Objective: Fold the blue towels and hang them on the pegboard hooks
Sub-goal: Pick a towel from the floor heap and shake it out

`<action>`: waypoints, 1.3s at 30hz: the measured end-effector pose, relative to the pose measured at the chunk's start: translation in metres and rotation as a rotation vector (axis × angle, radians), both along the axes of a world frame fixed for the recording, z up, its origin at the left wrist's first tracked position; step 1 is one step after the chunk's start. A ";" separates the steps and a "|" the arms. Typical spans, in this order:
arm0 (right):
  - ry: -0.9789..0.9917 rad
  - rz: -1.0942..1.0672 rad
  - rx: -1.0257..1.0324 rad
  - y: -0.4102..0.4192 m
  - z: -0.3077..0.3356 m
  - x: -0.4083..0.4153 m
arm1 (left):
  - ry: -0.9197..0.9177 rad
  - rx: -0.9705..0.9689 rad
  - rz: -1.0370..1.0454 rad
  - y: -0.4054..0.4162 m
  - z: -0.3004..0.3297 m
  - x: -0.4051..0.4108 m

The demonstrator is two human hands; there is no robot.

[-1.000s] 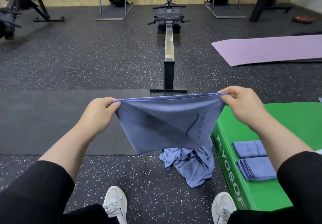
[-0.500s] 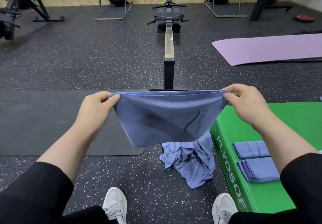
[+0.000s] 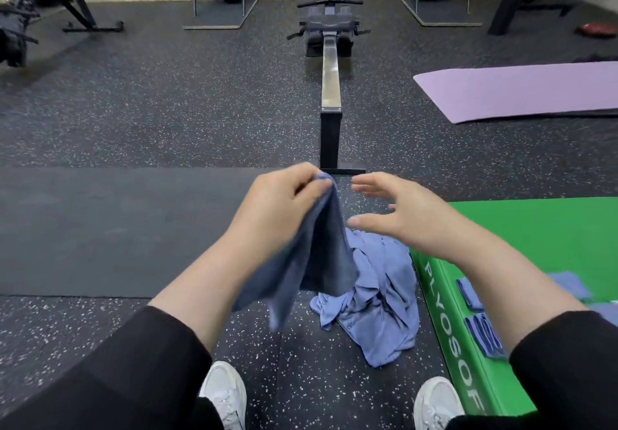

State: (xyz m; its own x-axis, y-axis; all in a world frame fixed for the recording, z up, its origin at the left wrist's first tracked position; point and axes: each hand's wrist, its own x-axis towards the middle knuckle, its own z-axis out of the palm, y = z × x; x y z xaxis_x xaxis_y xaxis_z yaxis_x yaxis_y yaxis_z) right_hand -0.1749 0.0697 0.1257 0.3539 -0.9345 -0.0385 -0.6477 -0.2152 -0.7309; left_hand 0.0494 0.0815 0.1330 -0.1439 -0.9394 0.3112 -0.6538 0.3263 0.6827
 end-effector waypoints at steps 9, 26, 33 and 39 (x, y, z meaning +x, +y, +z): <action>-0.327 0.119 0.016 -0.013 -0.008 0.053 | 0.219 0.136 -0.002 -0.009 0.000 0.001; -0.381 -0.126 -0.099 -0.044 -0.006 0.023 | -0.091 0.331 -0.052 -0.023 -0.014 0.024; -0.291 -0.300 -0.215 -0.054 -0.012 -0.010 | -0.299 0.432 0.140 -0.028 -0.021 0.054; -0.210 -0.388 -0.220 -0.053 -0.018 -0.032 | -0.306 0.372 0.252 -0.029 -0.023 0.074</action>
State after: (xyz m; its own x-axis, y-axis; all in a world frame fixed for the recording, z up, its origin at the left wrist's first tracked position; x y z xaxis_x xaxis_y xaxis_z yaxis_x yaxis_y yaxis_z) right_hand -0.2070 0.0169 0.1074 -0.0432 -0.9769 0.2094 -0.5539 -0.1511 -0.8188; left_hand 0.1237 0.0528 0.1096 0.0682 -0.9953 -0.0692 -0.8676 -0.0934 0.4885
